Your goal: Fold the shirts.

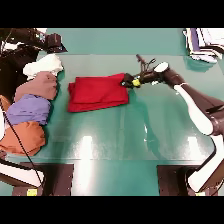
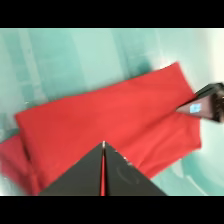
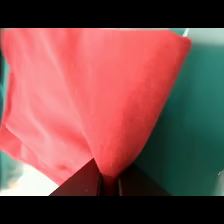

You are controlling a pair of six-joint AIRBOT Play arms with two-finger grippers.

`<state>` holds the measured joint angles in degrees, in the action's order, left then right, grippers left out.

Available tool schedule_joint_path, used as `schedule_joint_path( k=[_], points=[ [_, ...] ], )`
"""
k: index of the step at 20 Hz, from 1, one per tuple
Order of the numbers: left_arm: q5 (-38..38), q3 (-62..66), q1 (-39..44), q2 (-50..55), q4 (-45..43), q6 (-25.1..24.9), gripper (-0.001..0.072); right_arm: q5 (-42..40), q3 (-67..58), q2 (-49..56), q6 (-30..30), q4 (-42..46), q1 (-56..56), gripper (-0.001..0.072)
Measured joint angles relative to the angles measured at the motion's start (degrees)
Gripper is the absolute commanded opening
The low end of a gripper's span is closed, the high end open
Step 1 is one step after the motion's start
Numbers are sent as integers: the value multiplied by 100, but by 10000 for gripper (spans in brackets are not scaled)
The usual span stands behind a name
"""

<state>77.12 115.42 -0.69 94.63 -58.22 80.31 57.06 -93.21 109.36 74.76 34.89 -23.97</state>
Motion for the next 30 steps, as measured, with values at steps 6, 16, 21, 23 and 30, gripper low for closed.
schedule_joint_path(
  k=[6,16,21,23,30],
  points=[
    [-24,0,0,-396,11,17,25,-446,1207,-1797,439,1257,1316,14],
    [79,0,249,-584,-4,15,25,-774,4009,-4809,726,2013,5928,14],
    [-125,0,597,-577,-28,22,26,-879,4913,-5458,769,2083,7512,15],
    [-140,0,647,-566,-61,22,26,-752,5021,-5547,782,2284,7796,418],
    [111,0,706,-560,-295,26,27,142,4225,-5639,776,3790,8183,574]
  ],
)
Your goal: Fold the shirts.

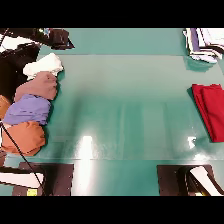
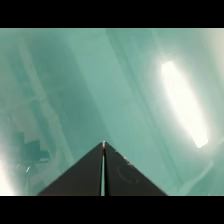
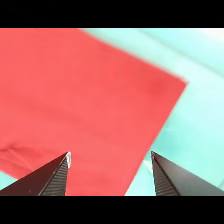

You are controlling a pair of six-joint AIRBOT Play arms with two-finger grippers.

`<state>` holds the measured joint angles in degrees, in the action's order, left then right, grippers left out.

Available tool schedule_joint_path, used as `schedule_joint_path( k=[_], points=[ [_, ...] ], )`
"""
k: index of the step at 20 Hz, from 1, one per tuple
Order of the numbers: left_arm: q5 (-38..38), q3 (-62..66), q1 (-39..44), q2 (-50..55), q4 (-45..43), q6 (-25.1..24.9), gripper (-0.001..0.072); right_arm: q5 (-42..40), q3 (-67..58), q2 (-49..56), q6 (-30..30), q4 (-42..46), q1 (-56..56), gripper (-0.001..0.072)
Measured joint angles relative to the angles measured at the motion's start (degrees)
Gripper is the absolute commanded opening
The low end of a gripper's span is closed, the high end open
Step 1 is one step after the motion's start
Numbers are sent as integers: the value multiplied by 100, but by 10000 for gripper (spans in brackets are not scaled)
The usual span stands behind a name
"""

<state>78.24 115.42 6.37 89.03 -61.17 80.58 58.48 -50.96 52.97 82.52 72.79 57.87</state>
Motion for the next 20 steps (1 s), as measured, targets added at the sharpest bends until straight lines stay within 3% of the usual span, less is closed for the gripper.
schedule_joint_path(
  k=[4,9,10,11,12,13,20],
  points=[
    [50,0,4,0,-33,-2,27,533,-586,-9,-4,-695,-872,573],
    [42,0,7,0,-39,0,27,785,-817,-9,-9,-1281,-3427,570],
    [22,0,4,0,-37,0,27,774,-833,-9,-9,-1325,-4002,495],
    [13,0,7,0,-37,0,27,737,-844,-9,-9,-1349,-4516,360],
    [0,0,4,0,-37,0,27,682,-852,-9,-9,-1381,-5038,154],
    [-4,0,7,0,-35,2,27,636,-857,-9,-9,-1397,-5484,15],
    [-24,0,4,0,-33,2,27,428,-870,-9,-9,-1414,-7265,14]
  ],
)
